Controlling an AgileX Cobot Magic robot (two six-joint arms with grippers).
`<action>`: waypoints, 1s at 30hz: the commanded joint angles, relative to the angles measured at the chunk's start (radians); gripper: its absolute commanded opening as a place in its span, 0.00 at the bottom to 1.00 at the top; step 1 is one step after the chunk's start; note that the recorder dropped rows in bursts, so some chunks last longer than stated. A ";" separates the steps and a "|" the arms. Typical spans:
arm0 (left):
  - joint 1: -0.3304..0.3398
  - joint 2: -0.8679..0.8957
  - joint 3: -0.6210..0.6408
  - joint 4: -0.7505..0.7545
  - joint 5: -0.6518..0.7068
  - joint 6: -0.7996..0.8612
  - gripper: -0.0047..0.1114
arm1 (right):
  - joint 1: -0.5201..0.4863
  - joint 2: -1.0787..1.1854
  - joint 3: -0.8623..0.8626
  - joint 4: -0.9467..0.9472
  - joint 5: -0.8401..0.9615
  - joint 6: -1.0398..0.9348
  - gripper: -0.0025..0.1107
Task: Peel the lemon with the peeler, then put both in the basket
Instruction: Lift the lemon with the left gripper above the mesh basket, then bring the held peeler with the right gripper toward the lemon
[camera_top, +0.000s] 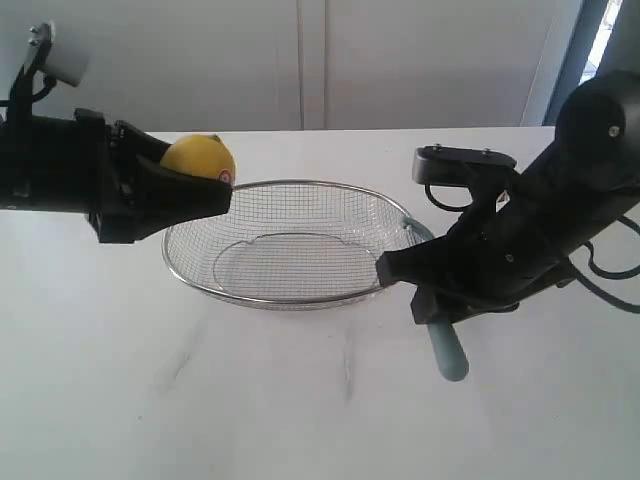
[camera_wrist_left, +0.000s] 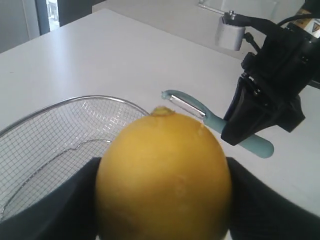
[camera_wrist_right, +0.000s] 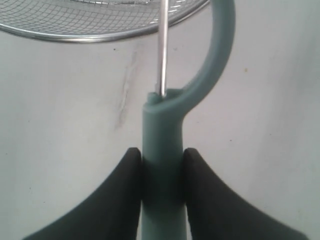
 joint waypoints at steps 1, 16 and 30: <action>-0.057 0.054 -0.075 -0.008 0.034 0.011 0.04 | -0.048 -0.012 0.001 0.118 0.021 -0.117 0.02; -0.140 0.201 -0.212 -0.005 0.063 0.017 0.04 | -0.211 -0.012 0.001 0.518 0.154 -0.570 0.02; -0.140 0.205 -0.212 -0.012 0.105 0.023 0.04 | -0.219 0.018 0.001 0.666 0.181 -0.652 0.02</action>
